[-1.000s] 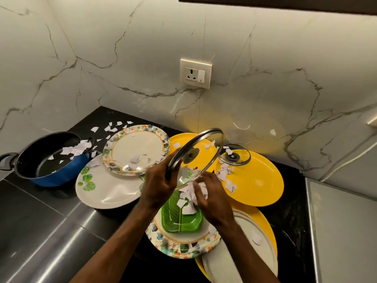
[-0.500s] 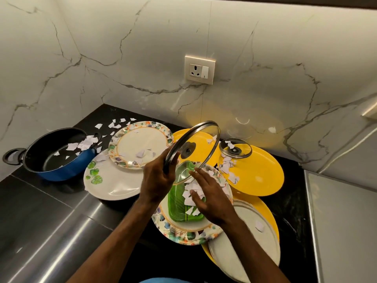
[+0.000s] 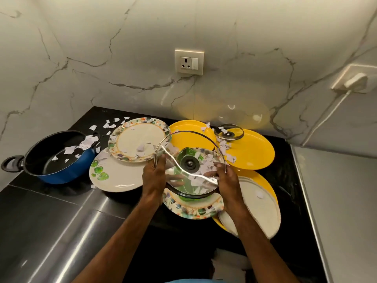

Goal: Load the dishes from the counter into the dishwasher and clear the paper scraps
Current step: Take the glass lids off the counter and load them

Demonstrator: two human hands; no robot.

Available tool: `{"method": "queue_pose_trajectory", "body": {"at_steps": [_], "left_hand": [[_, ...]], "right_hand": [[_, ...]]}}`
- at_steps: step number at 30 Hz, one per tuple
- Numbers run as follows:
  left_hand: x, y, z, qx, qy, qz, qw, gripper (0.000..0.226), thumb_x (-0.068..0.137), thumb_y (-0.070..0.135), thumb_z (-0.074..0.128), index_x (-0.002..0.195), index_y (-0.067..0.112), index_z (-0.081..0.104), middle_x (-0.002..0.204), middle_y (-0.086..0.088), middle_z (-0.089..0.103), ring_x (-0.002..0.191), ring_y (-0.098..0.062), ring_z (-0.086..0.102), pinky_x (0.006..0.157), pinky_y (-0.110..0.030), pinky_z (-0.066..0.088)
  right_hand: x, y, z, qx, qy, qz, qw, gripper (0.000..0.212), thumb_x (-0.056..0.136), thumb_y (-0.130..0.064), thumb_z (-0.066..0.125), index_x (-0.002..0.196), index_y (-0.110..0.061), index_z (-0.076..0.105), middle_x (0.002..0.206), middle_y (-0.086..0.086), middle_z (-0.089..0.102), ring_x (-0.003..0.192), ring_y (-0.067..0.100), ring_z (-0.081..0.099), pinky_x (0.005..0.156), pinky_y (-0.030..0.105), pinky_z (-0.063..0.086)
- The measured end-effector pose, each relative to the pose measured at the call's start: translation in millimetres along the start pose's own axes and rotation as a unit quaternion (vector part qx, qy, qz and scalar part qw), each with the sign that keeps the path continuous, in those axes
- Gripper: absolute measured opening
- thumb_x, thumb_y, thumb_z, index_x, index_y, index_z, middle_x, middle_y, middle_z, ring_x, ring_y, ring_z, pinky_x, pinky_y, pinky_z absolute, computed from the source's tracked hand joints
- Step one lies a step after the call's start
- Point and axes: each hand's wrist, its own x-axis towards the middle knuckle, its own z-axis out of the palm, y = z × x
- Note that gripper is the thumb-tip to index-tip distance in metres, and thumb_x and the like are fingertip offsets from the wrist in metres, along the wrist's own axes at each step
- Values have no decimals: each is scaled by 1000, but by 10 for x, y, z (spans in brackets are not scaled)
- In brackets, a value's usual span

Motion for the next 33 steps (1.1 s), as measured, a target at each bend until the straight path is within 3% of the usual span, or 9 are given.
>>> {"method": "queue_pose_trajectory", "body": {"at_steps": [2,5,10,12,14,16,21,28,33], "left_hand": [[-94,-44,-126,-10,-20,-21,1000,37,104,34,57,110,-3,62,104,-21,72,72,-53,71,69,-72,56],[-258,-103,-272,-15,-55,-37,998,44,102,40,59,126,3,61,109,-21,74,73,-54,71,75,-73,55],[-687,-358,-483,-2,-97,-48,994,37,102,41,59,126,14,64,110,-25,72,71,-48,73,60,-51,61],[-889,-520,-551,12,-102,-55,993,35,102,42,59,121,14,68,110,-25,71,72,-43,75,54,-44,61],[-1095,-664,-575,17,-127,-75,989,37,100,44,62,119,14,69,112,-23,71,78,-44,74,56,-50,62],[-1328,-792,-564,22,-148,-95,984,35,101,37,60,120,9,67,108,-22,73,72,-45,74,55,-50,62],[-1864,-1022,-404,39,-212,-135,967,31,106,32,52,128,11,57,85,-4,79,74,-52,72,56,-49,62],[-2378,-1409,54,78,-310,-171,932,29,112,28,36,137,18,44,107,-23,74,81,-51,72,54,-43,62],[-2814,-1688,530,111,-353,-183,911,23,112,26,36,130,18,48,108,-22,74,78,-47,74,54,-43,62]], "right_hand": [[-183,137,-31,-30,27,-10,999,25,103,-42,52,100,-31,75,96,3,77,104,32,71,88,61,58],[-560,238,-72,-34,58,-10,998,28,100,-48,53,109,-32,73,107,-3,75,91,34,76,82,53,59],[-1259,449,-266,-61,106,-17,992,33,96,-55,52,113,-32,68,101,5,78,89,29,76,86,44,59],[-1598,509,-362,-48,130,-5,990,23,103,-41,51,112,-26,65,87,11,78,72,31,77,76,32,60],[-1939,508,-481,-34,157,2,987,18,107,-30,49,111,-19,63,74,11,77,59,30,74,54,20,54],[-2227,561,-615,-24,180,17,983,20,108,-28,49,113,-14,62,76,10,77,55,33,73,47,22,50],[-2746,776,-1039,-24,242,33,969,24,109,-24,44,114,-6,58,79,9,78,53,37,71,55,33,50],[-3273,871,-1706,17,314,33,949,24,109,-23,45,110,-5,60,78,14,76,51,33,70,43,28,50],[-3567,958,-2327,29,348,38,936,27,109,-30,47,112,-7,61,81,15,76,57,37,72,51,36,58]]}}
